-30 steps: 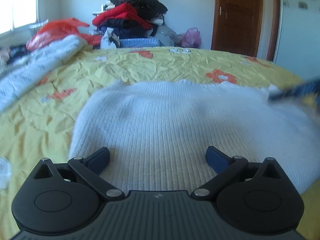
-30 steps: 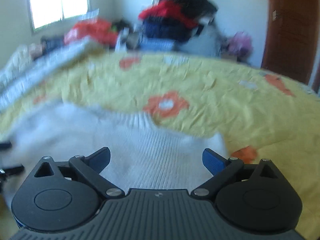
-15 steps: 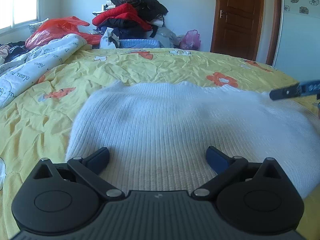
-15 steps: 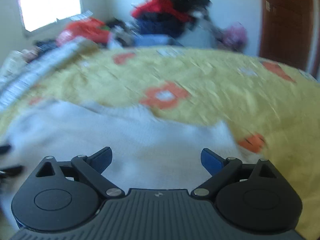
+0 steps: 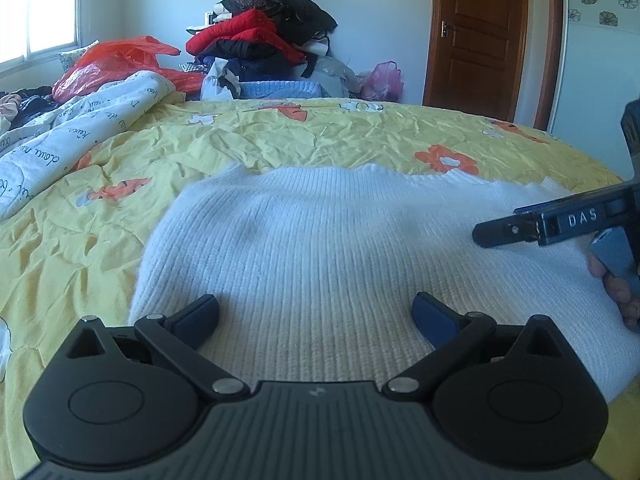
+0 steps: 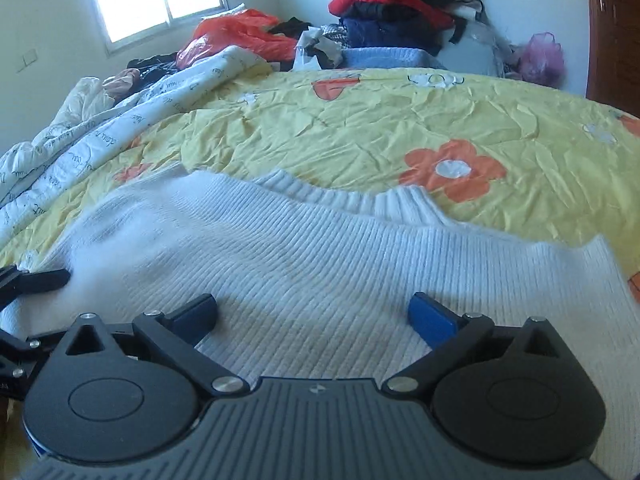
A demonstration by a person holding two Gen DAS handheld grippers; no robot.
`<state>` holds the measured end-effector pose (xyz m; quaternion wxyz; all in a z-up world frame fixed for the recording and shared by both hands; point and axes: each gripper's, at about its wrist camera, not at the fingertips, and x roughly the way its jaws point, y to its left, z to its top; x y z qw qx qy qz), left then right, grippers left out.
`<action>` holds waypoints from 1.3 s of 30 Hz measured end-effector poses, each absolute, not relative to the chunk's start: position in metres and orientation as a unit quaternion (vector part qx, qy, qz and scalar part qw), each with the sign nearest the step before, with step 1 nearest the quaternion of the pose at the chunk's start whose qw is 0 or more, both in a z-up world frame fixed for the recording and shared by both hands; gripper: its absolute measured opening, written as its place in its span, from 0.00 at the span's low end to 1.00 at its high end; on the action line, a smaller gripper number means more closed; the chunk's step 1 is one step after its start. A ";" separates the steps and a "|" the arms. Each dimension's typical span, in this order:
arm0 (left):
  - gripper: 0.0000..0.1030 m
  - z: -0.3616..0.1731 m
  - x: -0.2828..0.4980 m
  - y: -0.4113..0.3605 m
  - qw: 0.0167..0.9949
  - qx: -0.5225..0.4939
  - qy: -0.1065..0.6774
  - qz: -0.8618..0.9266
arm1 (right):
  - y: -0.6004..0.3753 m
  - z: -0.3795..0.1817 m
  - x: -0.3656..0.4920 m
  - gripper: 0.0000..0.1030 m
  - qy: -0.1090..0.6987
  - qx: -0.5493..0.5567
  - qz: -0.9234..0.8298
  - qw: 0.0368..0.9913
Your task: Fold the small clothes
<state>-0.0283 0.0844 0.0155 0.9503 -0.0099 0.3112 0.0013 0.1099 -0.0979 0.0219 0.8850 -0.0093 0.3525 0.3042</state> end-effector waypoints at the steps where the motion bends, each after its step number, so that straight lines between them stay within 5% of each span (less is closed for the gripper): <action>1: 1.00 0.017 -0.029 0.085 0.950 -0.011 0.312 0.002 | -0.097 0.022 0.107 0.97 0.349 -0.013 0.303 0.887; 8: 1.00 0.045 -0.067 0.102 0.961 -0.099 0.256 0.042 | -0.108 0.019 0.106 0.97 0.337 0.014 0.307 0.890; 21: 1.00 0.007 -0.110 0.184 0.840 -0.470 0.258 0.087 | -0.113 0.019 0.107 0.97 0.333 0.036 0.317 0.887; 29: 1.00 0.004 -0.100 0.172 0.830 -0.488 0.255 0.089 | -0.116 0.019 0.106 0.98 0.331 0.047 0.319 0.887; 32: 0.85 0.005 -0.092 0.166 0.834 -0.476 0.253 0.117 | -0.116 0.019 0.105 0.98 0.330 0.049 0.319 0.887; 34: 0.33 0.004 -0.082 0.164 0.834 -0.456 0.280 0.136 | -0.116 0.019 0.105 0.98 0.330 0.050 0.319 0.887; 39: 0.32 0.013 -0.075 0.154 0.854 -0.400 0.299 0.146 | -0.117 0.019 0.105 0.98 0.330 0.058 0.321 0.886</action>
